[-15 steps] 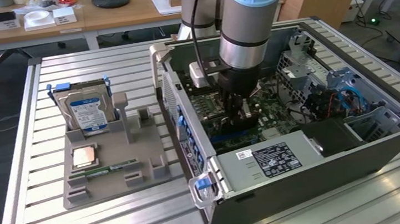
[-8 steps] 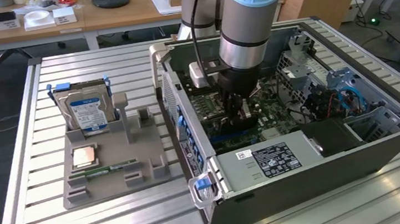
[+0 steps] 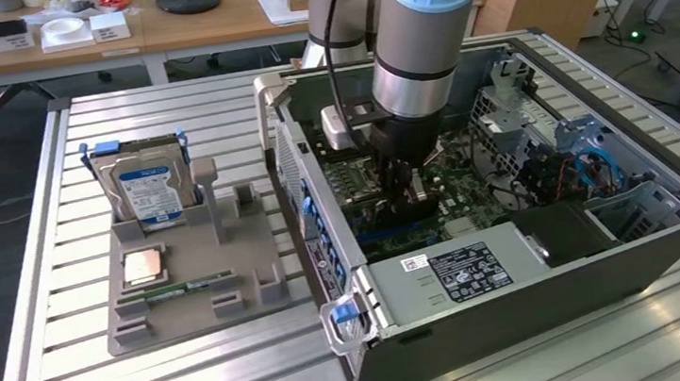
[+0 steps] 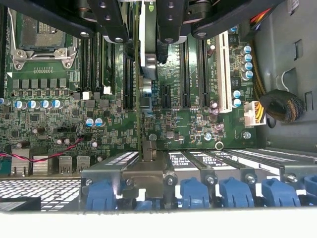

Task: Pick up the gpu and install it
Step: 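Insert the gpu into the slot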

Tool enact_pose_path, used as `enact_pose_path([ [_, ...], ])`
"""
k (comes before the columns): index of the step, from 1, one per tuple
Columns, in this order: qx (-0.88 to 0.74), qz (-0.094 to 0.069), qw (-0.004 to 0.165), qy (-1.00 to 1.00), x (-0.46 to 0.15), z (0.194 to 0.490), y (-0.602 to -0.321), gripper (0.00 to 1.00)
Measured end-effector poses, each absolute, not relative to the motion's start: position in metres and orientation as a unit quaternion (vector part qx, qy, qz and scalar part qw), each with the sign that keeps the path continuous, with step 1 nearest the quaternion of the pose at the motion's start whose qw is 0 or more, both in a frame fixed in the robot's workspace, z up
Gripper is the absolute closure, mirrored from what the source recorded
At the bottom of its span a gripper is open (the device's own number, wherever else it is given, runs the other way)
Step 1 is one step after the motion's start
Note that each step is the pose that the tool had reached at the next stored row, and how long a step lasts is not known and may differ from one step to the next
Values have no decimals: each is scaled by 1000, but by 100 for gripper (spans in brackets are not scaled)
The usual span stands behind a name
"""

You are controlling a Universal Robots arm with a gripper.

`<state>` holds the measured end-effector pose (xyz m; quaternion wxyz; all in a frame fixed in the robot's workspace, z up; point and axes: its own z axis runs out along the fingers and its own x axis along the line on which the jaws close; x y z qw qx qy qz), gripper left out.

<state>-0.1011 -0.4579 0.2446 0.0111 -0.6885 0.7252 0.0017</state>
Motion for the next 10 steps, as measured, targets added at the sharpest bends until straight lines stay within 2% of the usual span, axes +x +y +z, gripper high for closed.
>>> enact_pose_path([
  [8, -688, 2, 11, 725, -101, 244, -458, 73],
  [9, -688, 2, 11, 725, -101, 244, -458, 67],
  [10, -688, 2, 11, 725, -101, 245, -458, 67],
])
